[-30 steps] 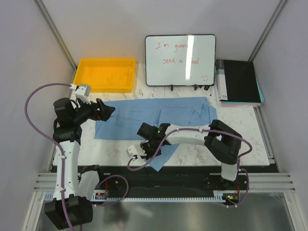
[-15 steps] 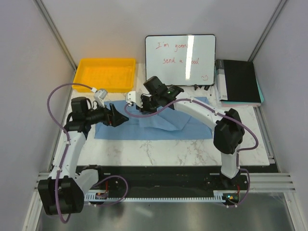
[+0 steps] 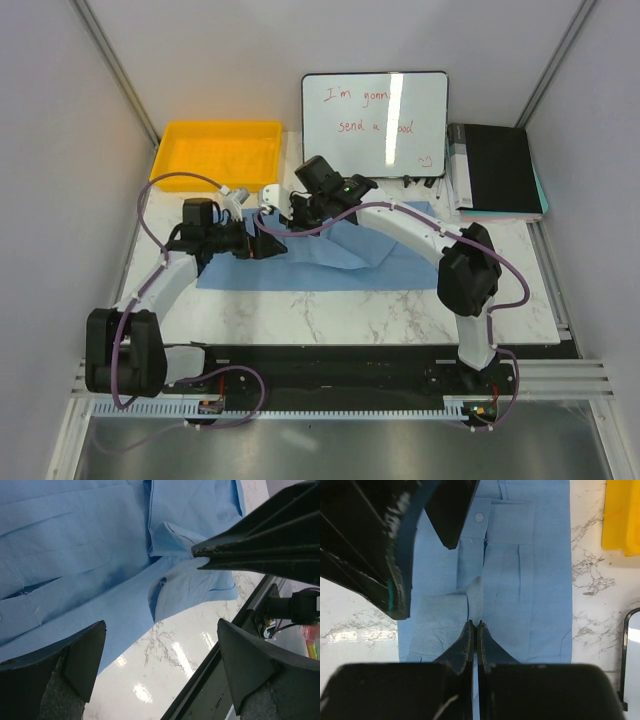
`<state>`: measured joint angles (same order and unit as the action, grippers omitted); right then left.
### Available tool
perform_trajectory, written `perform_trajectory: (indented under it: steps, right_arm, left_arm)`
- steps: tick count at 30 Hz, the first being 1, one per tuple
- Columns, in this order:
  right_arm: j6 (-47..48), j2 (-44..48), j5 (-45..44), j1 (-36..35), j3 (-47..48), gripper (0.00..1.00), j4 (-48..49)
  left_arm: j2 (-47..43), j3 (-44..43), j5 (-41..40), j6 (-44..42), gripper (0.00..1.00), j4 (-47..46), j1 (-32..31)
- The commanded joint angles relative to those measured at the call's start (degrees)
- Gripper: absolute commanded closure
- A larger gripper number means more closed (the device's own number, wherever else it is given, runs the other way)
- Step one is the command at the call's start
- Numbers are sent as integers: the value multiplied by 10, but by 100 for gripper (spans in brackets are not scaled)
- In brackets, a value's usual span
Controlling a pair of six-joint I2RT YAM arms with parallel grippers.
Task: Fold and stack the long sleeve shirts
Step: Fold the shirt
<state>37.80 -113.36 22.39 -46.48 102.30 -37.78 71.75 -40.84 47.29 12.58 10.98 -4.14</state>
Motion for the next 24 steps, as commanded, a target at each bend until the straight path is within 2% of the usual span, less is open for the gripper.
perform_trajectory:
  steps: [1,5,10,14,19,22,23,24]
  right_arm:
    - [-17,24,9,4,27,100,15]
    - [-29,36,15,10,27,99,23]
    - [-46,53,32,21,21,97,46]
    - [-53,67,57,24,21,96,47]
    - [-53,73,74,26,18,96,46]
    - [-52,75,66,30,11,94,46]
    - [-55,75,63,32,9,77,46]
    - [-65,75,61,41,4,61,47]
  left_arm:
    - [34,-7,-16,53,2,-89,-19]
    - [51,-3,17,97,12,-152,-37]
    - [64,4,25,138,19,-191,-53]
    - [81,9,41,184,35,-248,-53]
    - [85,11,54,214,40,-283,-54]
    - [81,6,68,223,65,-286,-54]
    - [76,3,75,227,85,-286,-54]
    - [67,1,76,236,93,-284,-54]
